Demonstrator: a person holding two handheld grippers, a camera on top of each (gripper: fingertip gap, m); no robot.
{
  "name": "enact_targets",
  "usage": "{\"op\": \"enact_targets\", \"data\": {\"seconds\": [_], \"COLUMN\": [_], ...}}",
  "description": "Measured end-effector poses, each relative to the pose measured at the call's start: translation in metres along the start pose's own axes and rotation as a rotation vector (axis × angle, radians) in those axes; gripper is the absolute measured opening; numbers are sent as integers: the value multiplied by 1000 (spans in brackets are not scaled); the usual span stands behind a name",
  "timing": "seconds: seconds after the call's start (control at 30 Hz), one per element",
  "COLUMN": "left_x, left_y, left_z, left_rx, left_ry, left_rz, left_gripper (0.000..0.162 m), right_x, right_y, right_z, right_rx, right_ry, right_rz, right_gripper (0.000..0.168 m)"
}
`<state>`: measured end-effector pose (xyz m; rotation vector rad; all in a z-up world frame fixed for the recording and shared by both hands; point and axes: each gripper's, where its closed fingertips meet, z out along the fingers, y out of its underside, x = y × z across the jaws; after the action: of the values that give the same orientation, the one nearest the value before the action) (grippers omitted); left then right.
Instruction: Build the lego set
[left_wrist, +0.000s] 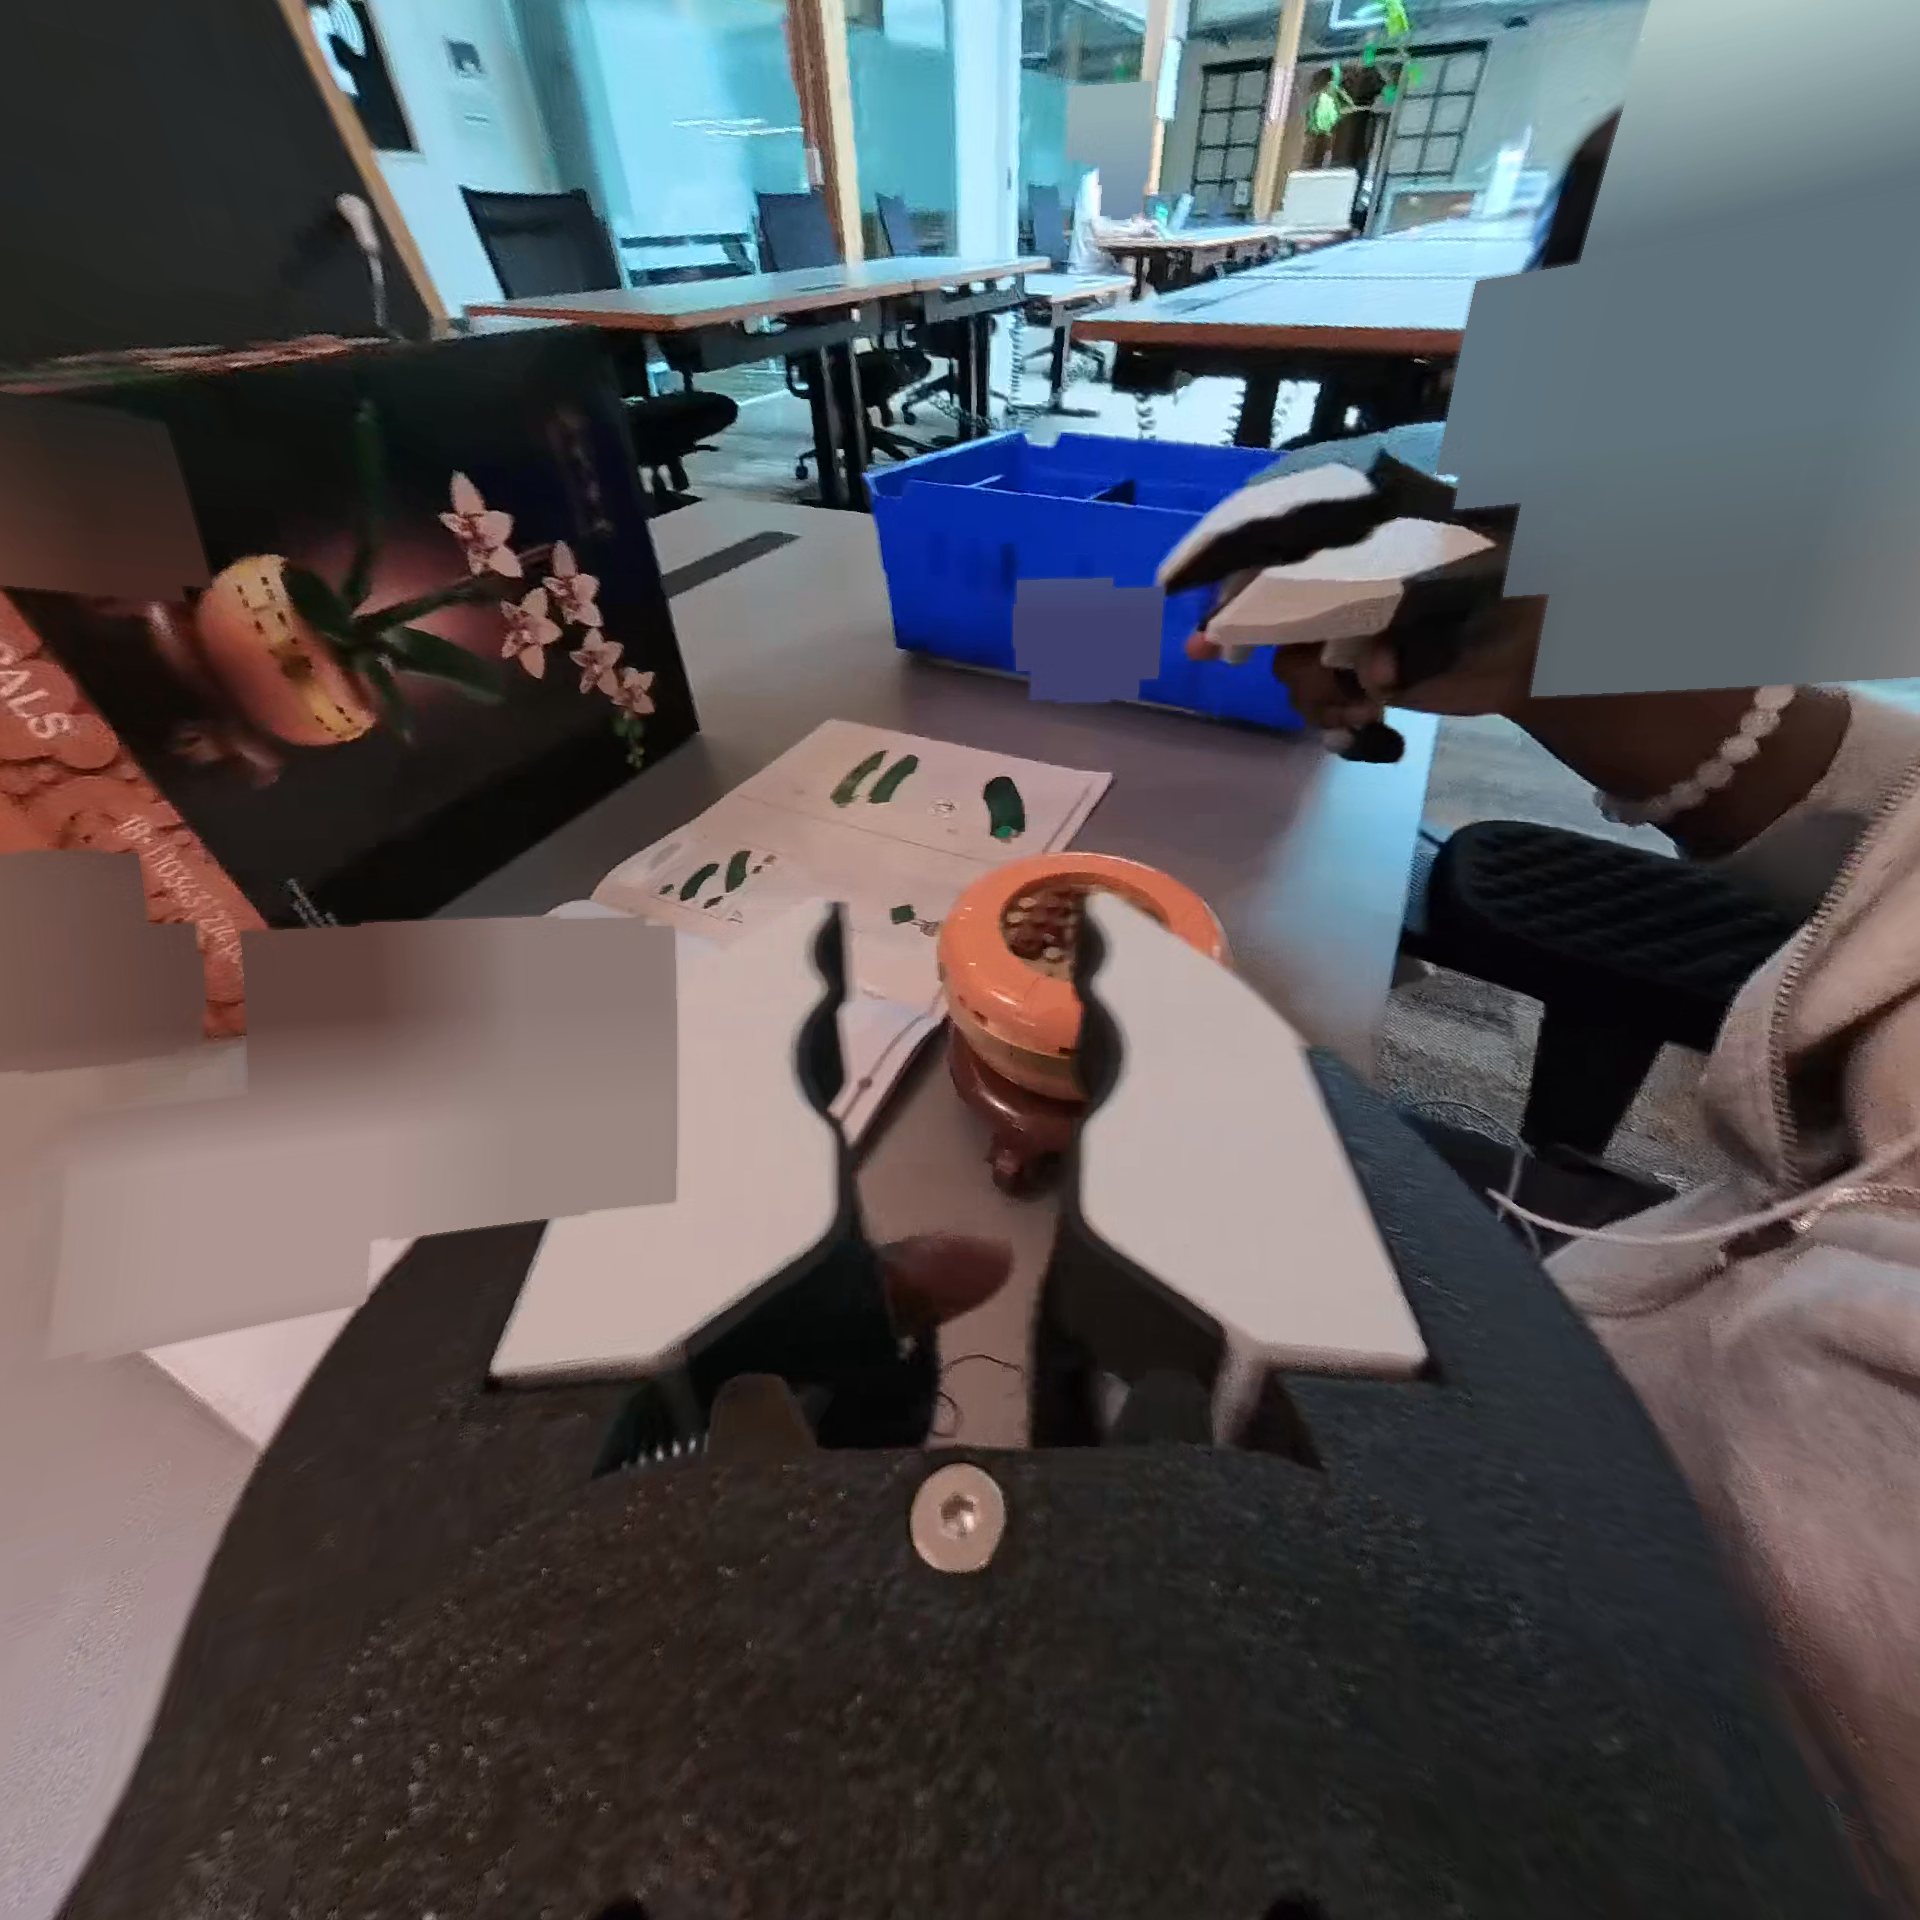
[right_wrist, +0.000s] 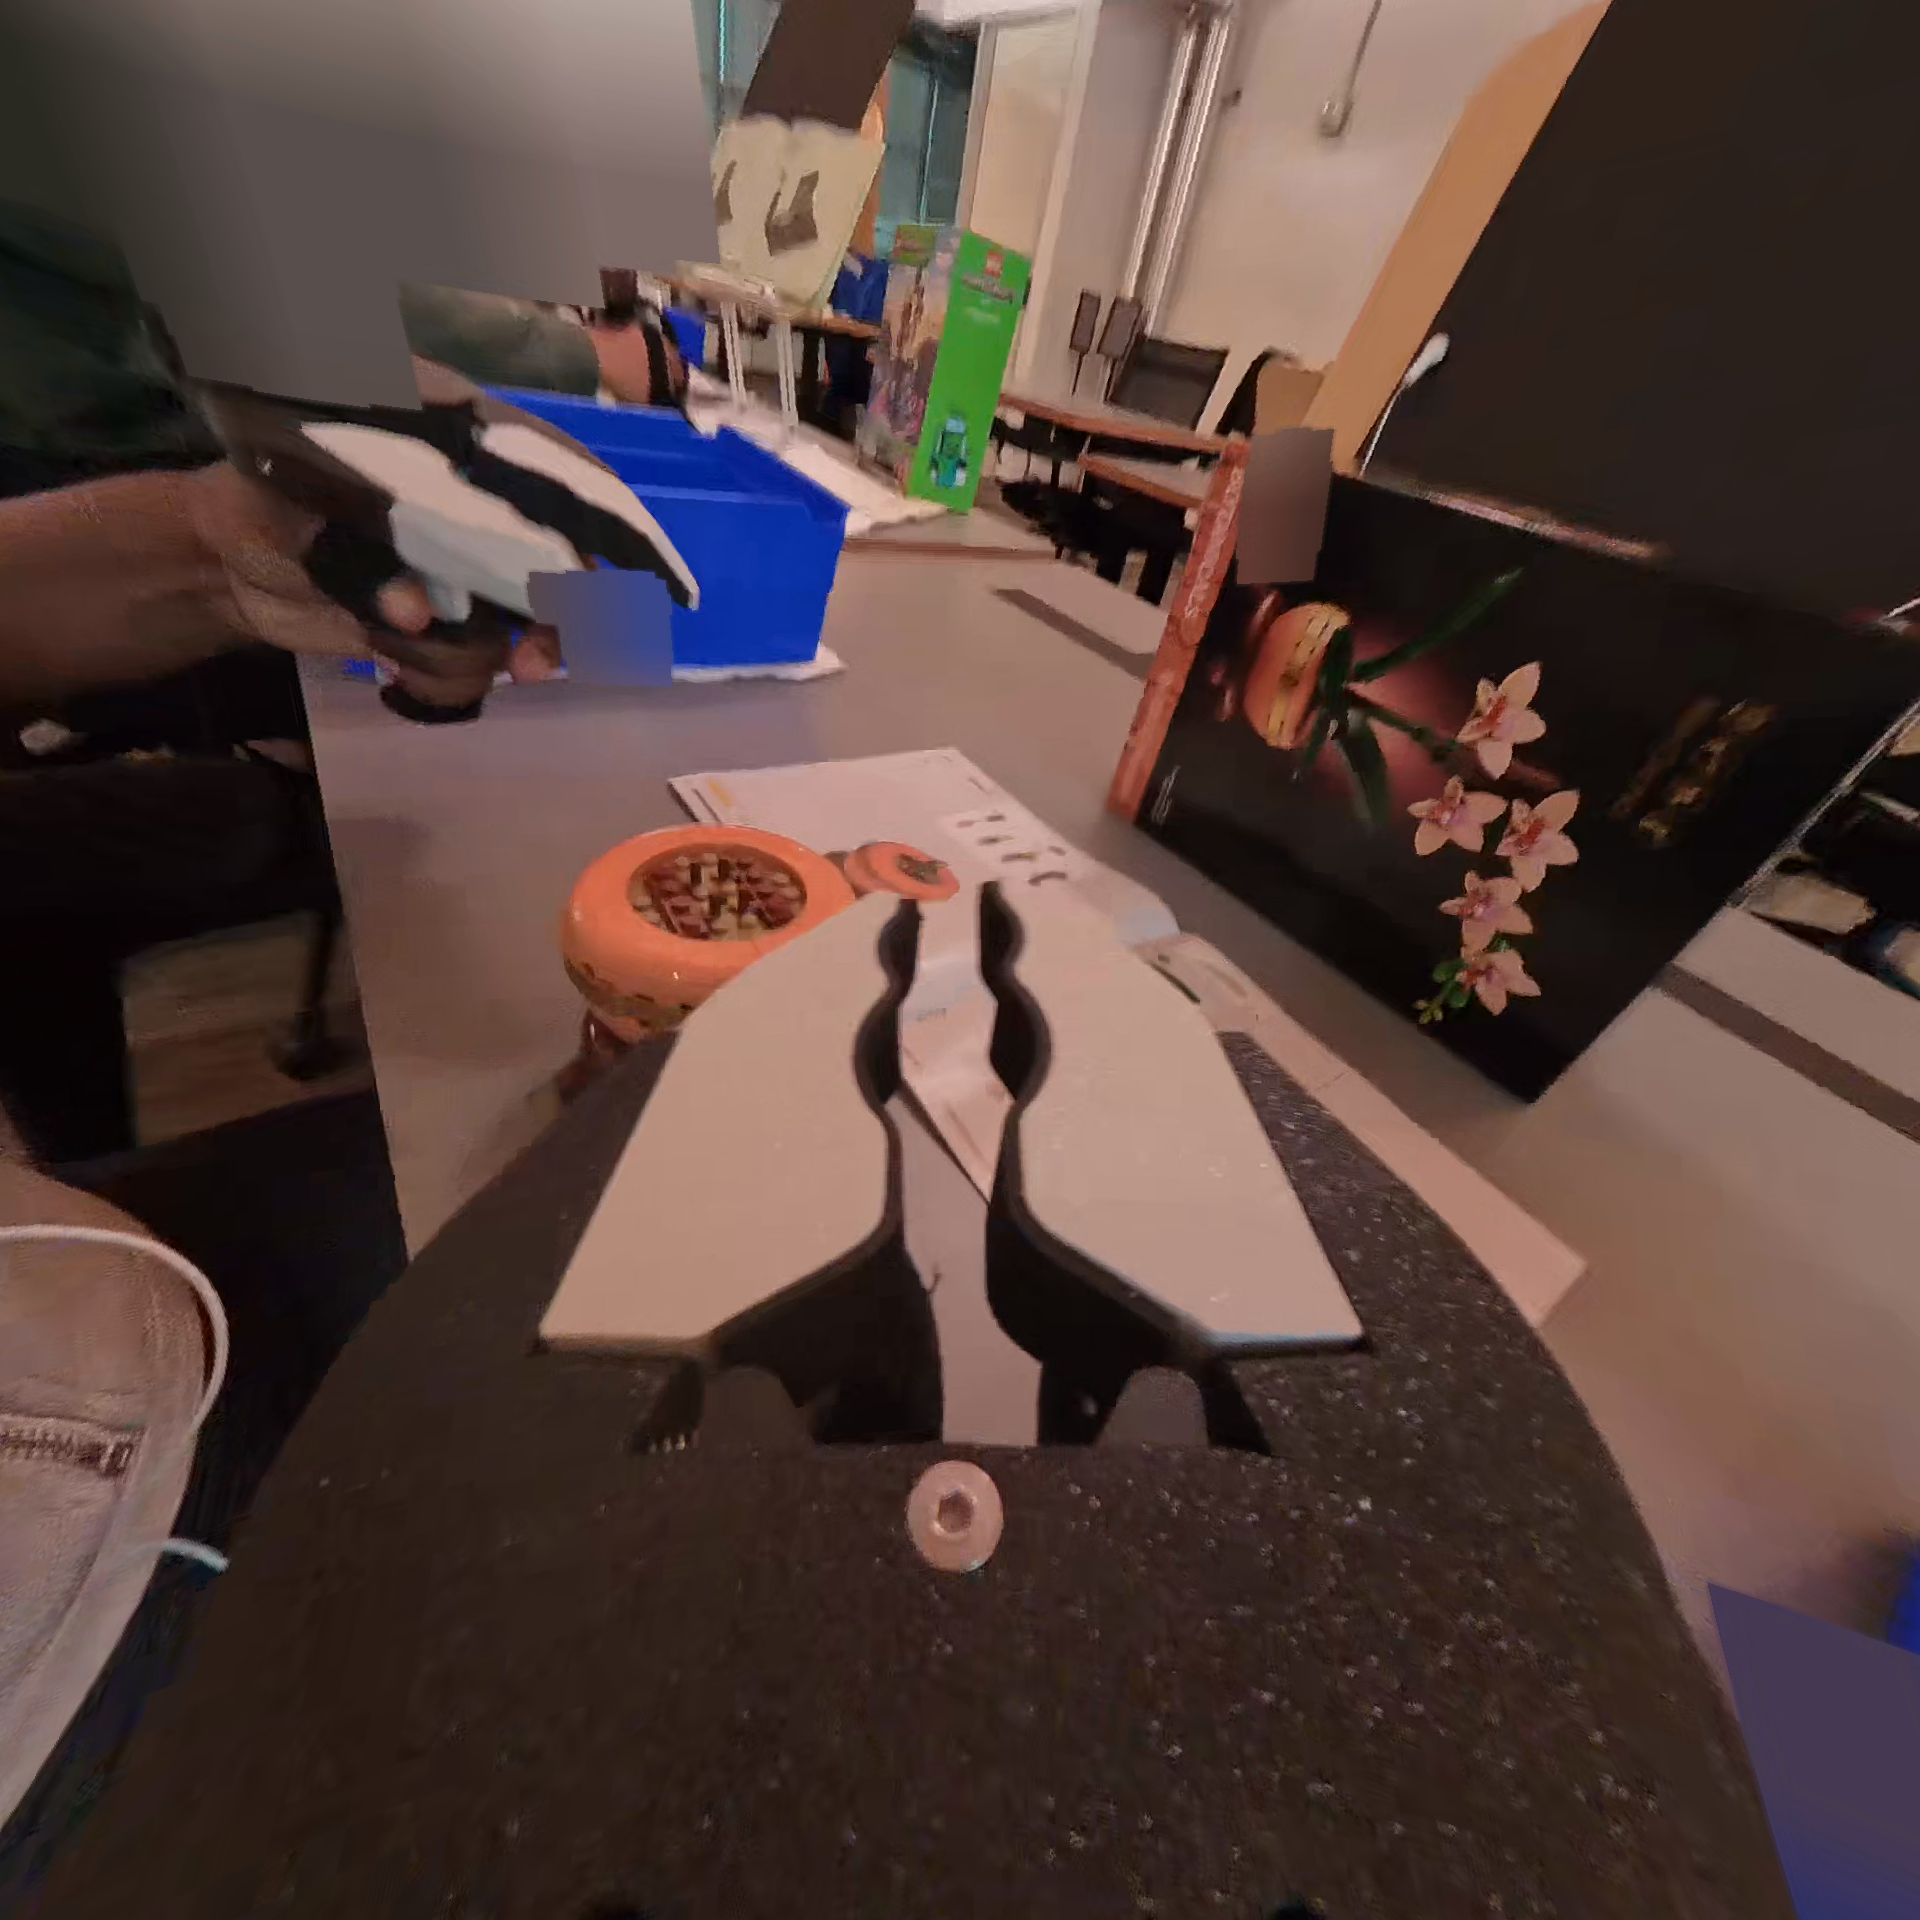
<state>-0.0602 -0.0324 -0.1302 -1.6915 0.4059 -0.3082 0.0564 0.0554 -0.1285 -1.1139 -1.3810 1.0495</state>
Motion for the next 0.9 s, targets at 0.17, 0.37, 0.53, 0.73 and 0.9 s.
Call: {"op": "enact_targets", "data": {"seconds": [0.17, 0.37, 0.53, 0.73, 0.9], "left_x": [-48, -100, -111, -123, -143], "left_y": [7, 68, 108, 108, 51], "left_z": [-3, -15, -16, -17, -59], "left_rx": [-36, -405, -639, -649, -471], "left_ry": [-213, -447, -474, -547, -892], "left_rz": [-58, -15, 3, 39, 179], "left_gripper": [0, 0, 1, 9, 62], "right_x": [16, 48, 63, 69, 88], "right_y": [19, 88, 117, 115, 66], "right_z": [11, 27, 35, 46, 27], "right_rx": [-114, -489, -651, -645, -488], "right_ry": [20, 102, 145, 170, 347], "right_rz": [89, 237, 179, 129, 87], "right_gripper": [0, 0, 0, 2, 78]}}
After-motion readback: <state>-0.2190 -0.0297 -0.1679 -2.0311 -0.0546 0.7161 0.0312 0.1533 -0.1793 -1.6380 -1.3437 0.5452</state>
